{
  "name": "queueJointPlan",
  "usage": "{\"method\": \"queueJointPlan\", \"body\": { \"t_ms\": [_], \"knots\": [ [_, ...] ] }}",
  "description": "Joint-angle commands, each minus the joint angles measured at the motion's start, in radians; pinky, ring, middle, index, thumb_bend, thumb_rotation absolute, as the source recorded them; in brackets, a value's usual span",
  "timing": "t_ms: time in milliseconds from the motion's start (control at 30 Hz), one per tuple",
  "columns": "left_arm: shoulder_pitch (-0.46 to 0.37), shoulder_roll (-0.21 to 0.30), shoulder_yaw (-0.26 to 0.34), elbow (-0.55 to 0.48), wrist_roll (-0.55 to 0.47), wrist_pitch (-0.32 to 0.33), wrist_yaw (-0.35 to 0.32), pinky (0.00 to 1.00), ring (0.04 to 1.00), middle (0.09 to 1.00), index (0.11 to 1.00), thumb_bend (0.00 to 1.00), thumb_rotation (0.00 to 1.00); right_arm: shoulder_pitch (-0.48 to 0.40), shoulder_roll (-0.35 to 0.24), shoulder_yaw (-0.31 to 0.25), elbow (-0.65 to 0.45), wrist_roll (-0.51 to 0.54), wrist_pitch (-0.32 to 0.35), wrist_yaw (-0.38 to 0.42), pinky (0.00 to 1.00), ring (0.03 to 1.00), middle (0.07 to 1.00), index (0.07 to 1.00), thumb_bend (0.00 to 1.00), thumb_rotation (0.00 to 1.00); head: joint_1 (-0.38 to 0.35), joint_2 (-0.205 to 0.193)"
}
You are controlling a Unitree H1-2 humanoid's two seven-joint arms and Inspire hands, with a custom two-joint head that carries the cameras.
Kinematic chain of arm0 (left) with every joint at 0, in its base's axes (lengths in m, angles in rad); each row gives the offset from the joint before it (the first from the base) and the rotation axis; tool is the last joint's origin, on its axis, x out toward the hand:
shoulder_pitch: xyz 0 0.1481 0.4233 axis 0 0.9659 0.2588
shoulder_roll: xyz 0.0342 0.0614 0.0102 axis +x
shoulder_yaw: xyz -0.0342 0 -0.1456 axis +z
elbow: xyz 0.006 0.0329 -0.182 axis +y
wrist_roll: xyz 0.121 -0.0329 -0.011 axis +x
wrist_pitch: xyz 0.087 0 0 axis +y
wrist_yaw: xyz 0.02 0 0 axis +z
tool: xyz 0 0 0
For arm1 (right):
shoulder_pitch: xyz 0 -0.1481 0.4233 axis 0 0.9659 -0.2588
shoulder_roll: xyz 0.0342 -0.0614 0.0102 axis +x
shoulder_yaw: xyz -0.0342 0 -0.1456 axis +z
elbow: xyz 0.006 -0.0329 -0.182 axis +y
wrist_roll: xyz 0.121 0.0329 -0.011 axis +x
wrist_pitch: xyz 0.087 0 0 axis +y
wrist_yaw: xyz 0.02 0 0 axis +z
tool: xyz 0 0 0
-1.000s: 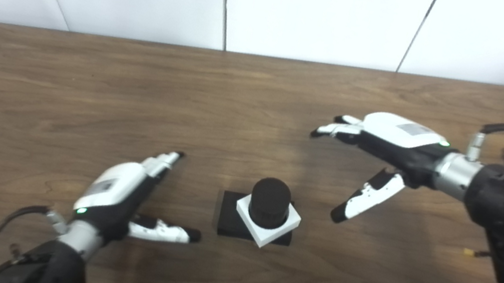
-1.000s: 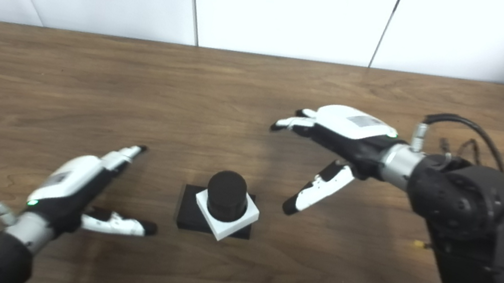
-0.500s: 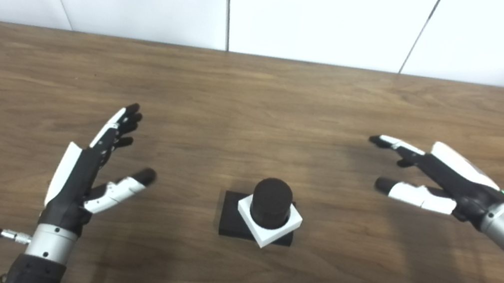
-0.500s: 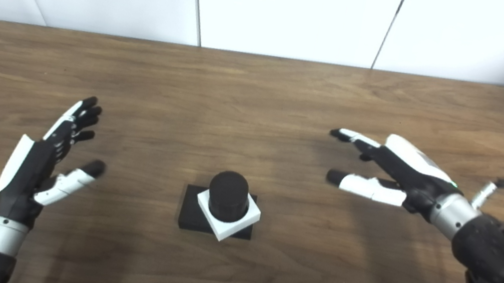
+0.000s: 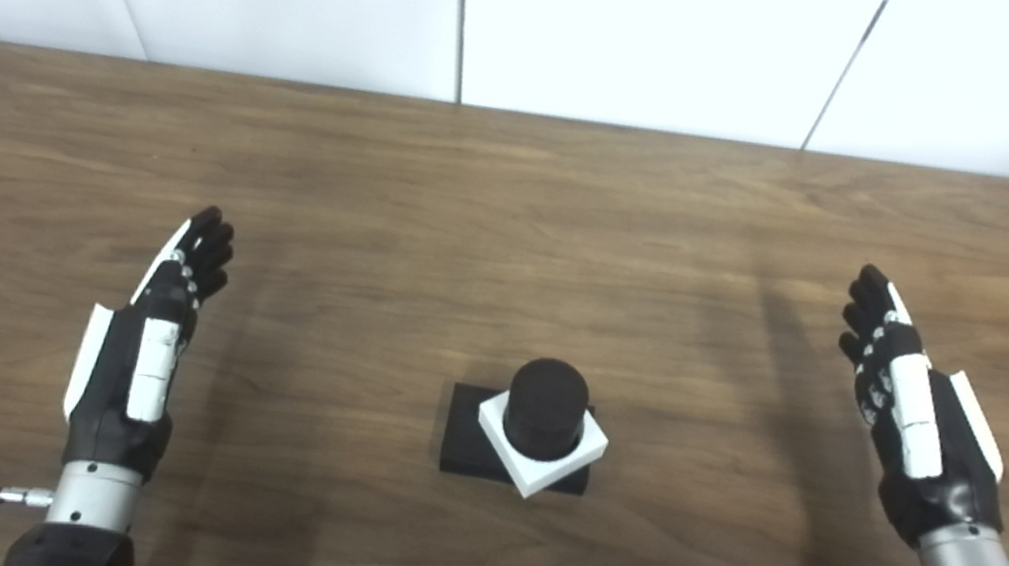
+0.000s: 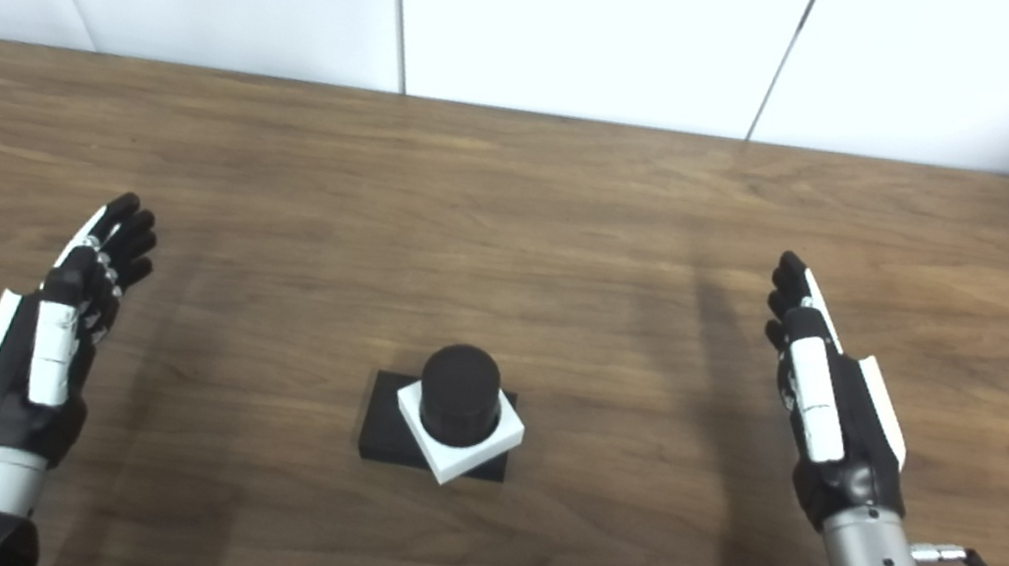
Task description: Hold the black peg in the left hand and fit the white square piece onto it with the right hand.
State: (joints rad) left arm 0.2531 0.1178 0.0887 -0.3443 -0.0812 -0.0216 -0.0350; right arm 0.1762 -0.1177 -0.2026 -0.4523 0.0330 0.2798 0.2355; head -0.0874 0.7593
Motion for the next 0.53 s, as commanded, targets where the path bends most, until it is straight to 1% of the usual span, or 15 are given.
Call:
{"method": "queueJointPlan", "body": {
  "t_ms": [0,67,133,200,267,367,500],
  "knots": [
    [0.052,-0.065,-0.003,-0.001,-0.011,-0.053,0.020,0.94,0.946,0.943,0.949,0.76,0.96,0.080,0.079,0.021,-0.030,0.027,-0.057,-0.042,0.98,0.991,0.992,0.963,0.49,1.00,-0.002,-0.001],
    [0.049,-0.052,-0.010,0.010,-0.018,-0.050,0.018,0.94,0.949,0.948,0.947,0.76,0.96,0.096,0.089,0.038,-0.020,0.040,-0.075,-0.067,0.99,0.993,0.992,0.966,0.51,1.00,0.000,-0.002],
    [0.046,-0.043,-0.015,0.023,-0.032,-0.046,0.015,0.96,0.963,0.963,0.958,0.76,0.96,0.110,0.089,0.060,-0.008,0.042,-0.099,-0.089,0.99,0.998,0.997,0.980,0.50,1.00,0.001,-0.003],
    [0.044,-0.039,-0.017,0.033,-0.033,-0.048,0.019,0.96,0.964,0.967,0.963,0.77,0.94,0.118,0.081,0.079,0.011,0.041,-0.125,-0.105,1.00,1.000,0.999,0.990,0.51,1.00,0.003,-0.009],
    [0.044,-0.037,-0.015,0.037,-0.029,-0.046,0.026,0.95,0.956,0.961,0.957,0.77,0.93,0.115,0.066,0.091,0.037,0.028,-0.168,-0.121,1.00,1.000,0.998,0.988,0.52,1.00,0.002,-0.013],
    [0.045,-0.024,-0.014,0.050,-0.029,-0.065,0.022,0.97,0.971,0.975,0.973,0.76,0.93,0.109,0.051,0.100,0.069,-0.005,-0.227,-0.149,1.00,1.000,1.000,0.979,0.54,1.00,0.003,-0.018],
    [0.043,-0.010,-0.012,0.074,-0.032,-0.098,0.012,1.00,0.981,0.984,0.988,0.72,0.96,0.101,0.043,0.101,0.102,0.000,-0.276,-0.169,1.00,1.000,1.000,0.978,0.52,1.00,-0.001,-0.031]
  ]
}}
